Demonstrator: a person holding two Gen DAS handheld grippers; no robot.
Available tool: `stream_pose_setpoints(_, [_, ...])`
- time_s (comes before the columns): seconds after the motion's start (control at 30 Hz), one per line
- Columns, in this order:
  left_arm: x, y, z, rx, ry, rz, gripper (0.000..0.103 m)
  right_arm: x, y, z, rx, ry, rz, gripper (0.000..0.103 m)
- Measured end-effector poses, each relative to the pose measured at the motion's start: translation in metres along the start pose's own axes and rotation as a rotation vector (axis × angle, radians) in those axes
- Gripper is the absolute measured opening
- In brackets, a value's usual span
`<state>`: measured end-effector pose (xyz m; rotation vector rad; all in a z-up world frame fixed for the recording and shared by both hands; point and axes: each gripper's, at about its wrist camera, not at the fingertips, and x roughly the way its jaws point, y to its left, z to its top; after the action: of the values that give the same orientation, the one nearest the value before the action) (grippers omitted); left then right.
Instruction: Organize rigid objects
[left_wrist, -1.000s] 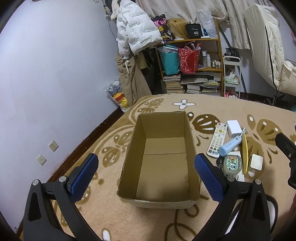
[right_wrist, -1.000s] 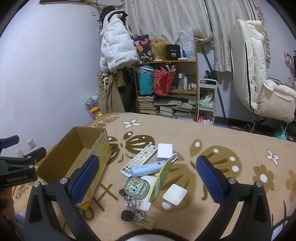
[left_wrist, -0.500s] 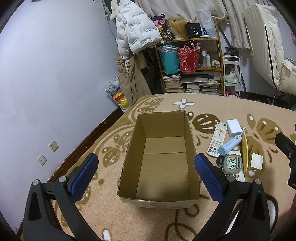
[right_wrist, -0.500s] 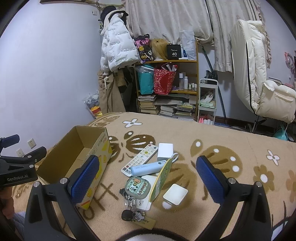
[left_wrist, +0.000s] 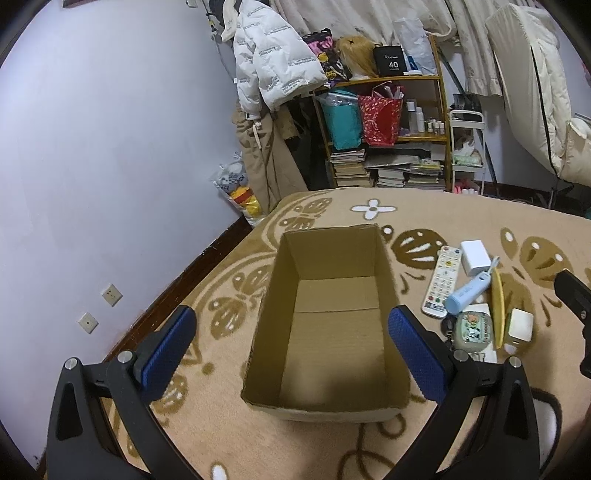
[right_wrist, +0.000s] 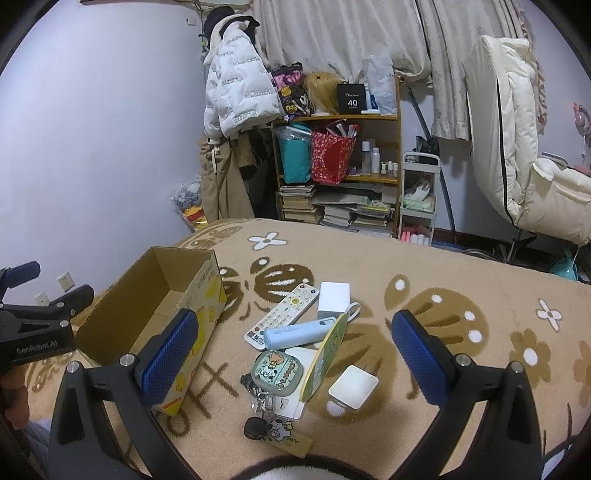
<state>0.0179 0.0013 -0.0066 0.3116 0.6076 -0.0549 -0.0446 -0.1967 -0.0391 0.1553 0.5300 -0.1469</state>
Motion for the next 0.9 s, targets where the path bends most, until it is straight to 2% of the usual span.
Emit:
stream_pose_setpoints(0.3, [0.034, 0.017, 0.014, -0.029, 0.063, 0.005, 0.103, 0.028, -0.009, 0.013, 0.028, 0.076, 0.033, 0.103])
stream_pose_setpoints(0.43, [0.05, 0.027, 0.017, -0.07, 0.083, -0.021, 0.103, 0.046, -0.009, 0.012, 0.02, 0.105, 0.04, 0.103])
stream_pose_setpoints(0.7, [0.098, 0.041, 0.007, -0.124, 0.21, 0.006, 0.103, 0.079, -0.005, 0.006, -0.007, 0.17, 0.07, 0.103])
stream_pose_setpoints(0.9, [0.114, 0.039, -0.001, -0.093, 0.267, 0.049, 0.103, 0.102, -0.001, -0.004, -0.019, 0.209, 0.109, 0.103])
